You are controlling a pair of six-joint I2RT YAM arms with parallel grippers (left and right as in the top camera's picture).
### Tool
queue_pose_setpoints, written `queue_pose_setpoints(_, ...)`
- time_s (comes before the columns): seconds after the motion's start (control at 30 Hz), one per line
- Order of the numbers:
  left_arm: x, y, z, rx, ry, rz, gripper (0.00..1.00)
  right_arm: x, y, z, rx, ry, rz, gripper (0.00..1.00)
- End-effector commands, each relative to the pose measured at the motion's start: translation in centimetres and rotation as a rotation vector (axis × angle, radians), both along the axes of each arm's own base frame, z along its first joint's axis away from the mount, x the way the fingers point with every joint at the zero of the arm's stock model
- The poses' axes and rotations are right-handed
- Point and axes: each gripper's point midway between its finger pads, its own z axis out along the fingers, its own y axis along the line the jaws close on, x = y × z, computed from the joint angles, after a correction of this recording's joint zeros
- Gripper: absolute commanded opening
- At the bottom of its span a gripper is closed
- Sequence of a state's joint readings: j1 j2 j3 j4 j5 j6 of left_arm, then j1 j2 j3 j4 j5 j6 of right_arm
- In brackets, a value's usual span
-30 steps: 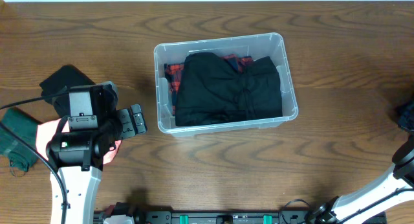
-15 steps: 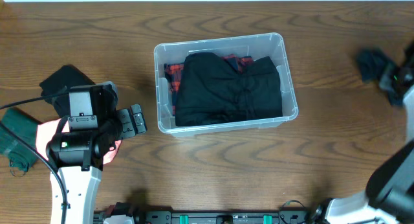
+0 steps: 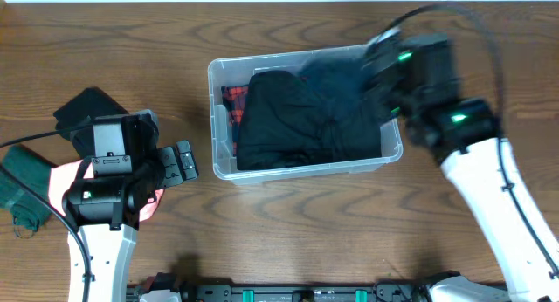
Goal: Pack container
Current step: 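Carry the second black cloth into the bin with the right gripper, then press and tuck the black cloth into the bin's right side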
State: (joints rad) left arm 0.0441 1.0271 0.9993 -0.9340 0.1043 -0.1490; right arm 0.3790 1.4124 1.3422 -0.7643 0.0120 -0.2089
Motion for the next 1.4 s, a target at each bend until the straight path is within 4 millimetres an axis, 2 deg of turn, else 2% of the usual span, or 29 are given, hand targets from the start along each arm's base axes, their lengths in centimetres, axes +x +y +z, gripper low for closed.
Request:
queue_pose_setpoints(0.0,0.3,0.2,0.5,0.019,-0.011,-0.010,0.98,-1.9,2.7,-0.9,-0.031,0.043,0.084,0.01)
queue_pose_setpoints(0.1,0.3,0.2,0.5,0.019,-0.011,-0.010,0.98,-3.6,3.5,-2.8,-0.060,0.124,0.094,0.01)
queue_pose_setpoints(0.23,0.3,0.2,0.5,0.019,-0.011,-0.010,0.98,-4.6,3.0,-4.5,-0.100,0.202,0.071,0.01)
queue_pose_setpoints(0.43,0.3,0.2,0.5,0.019,-0.011,-0.010,0.98,-4.1,0.5,-4.8,-0.182,0.189,-0.038,0.01)
queue_pose_setpoints(0.77,0.3,0.2,0.5,0.019,-0.011,-0.010,0.98,-6.2,-0.8,-5.9,-0.236,0.286,-0.049,0.04)
queue_pose_setpoints(0.87,0.3,0.2,0.5,0.019,-0.011,-0.010,0.98,-6.1,-0.5,-5.9,-0.221,0.281,-0.053,0.09)
queue_pose_setpoints(0.9,0.3,0.2,0.5,0.019,-0.011,-0.010,0.98,-6.0,-0.4,-5.8,-0.215,0.280,-0.051,0.07)
queue_pose_setpoints(0.93,0.3,0.2,0.5,0.019,-0.011,-0.010,0.98,-5.9,-0.4,-5.8,-0.212,0.276,-0.051,0.01)
queue_pose_setpoints(1.0,0.3,0.2,0.5,0.019,-0.011,-0.010,0.98,-5.6,-0.2,-5.6,-0.203,0.261,-0.054,0.01)
queue_pose_setpoints(1.2,0.3,0.2,0.5,0.019,-0.011,-0.010,0.98,-3.2,-0.6,-4.3,-0.195,0.149,-0.142,0.01)
queue_pose_setpoints(1.37,0.3,0.2,0.5,0.019,-0.011,-0.010,0.98,-1.6,-1.7,-3.2,-0.237,0.057,-0.208,0.01)
